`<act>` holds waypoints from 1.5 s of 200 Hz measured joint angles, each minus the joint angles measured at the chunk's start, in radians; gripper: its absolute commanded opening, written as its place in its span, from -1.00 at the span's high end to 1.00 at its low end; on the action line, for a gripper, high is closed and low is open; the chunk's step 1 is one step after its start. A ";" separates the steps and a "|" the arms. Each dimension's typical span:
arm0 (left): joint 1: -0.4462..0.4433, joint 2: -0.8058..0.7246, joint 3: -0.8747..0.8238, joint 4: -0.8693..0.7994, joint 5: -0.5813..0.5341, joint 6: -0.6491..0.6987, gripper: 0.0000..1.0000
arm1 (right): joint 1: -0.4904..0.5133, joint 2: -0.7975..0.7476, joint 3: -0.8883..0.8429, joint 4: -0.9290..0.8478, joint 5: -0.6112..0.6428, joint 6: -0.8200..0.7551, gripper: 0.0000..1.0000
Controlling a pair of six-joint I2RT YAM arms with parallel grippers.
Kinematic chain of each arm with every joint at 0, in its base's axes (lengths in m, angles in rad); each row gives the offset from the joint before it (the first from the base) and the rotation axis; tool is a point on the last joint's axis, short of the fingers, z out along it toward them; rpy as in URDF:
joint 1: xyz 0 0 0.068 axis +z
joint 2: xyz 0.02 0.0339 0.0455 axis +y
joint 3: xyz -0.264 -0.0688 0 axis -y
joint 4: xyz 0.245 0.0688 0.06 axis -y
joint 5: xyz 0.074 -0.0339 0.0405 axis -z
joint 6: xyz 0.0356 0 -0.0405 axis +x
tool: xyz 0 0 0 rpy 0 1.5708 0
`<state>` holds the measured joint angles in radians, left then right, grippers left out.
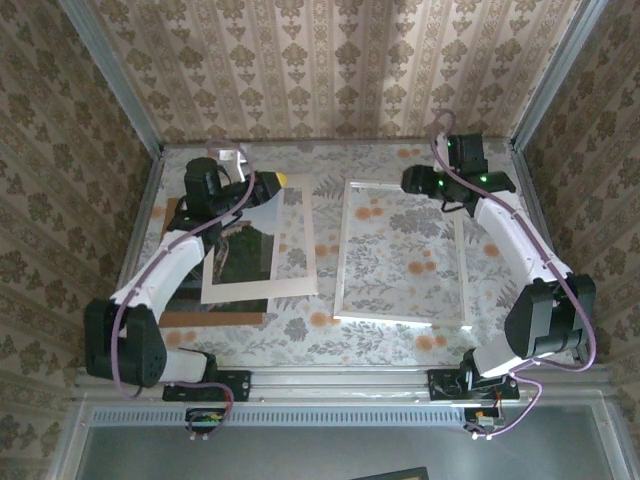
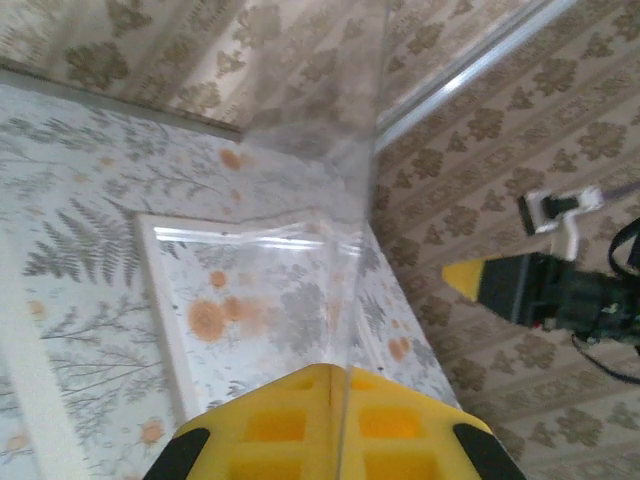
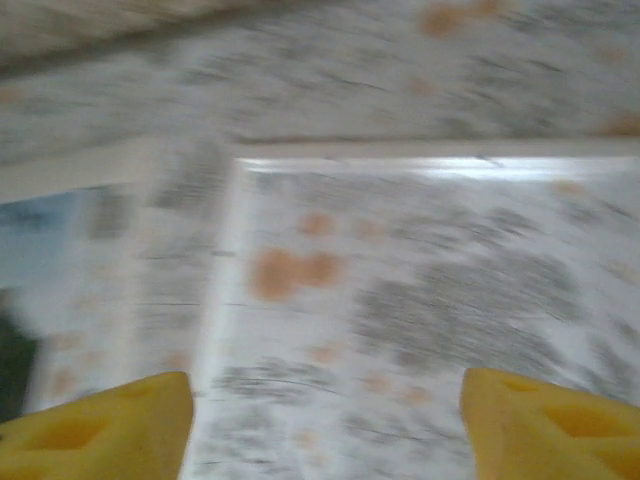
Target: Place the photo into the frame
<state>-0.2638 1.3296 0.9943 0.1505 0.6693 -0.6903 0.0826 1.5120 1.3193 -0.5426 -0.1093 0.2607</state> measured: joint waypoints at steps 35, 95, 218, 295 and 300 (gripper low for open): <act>0.004 -0.062 0.003 -0.109 -0.068 0.039 1.00 | -0.130 0.071 -0.107 -0.015 0.218 -0.040 -0.65; 0.004 -0.141 0.011 -0.178 -0.092 0.055 1.00 | -0.171 0.330 -0.072 -0.043 0.282 -0.114 -0.42; 0.004 -0.165 0.032 -0.174 -0.095 0.028 1.00 | -0.216 0.498 0.068 -0.139 0.153 -0.167 0.30; -0.011 -0.170 0.045 -0.174 -0.094 -0.010 1.00 | -0.205 0.497 0.071 -0.134 0.101 -0.163 0.46; -0.017 -0.170 0.045 -0.174 -0.094 -0.013 1.00 | -0.200 0.497 0.071 -0.132 0.101 -0.159 0.47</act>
<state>-0.2806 1.1599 1.0397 -0.0231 0.5755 -0.7036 -0.1169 2.0094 1.3903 -0.6746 -0.0078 0.1020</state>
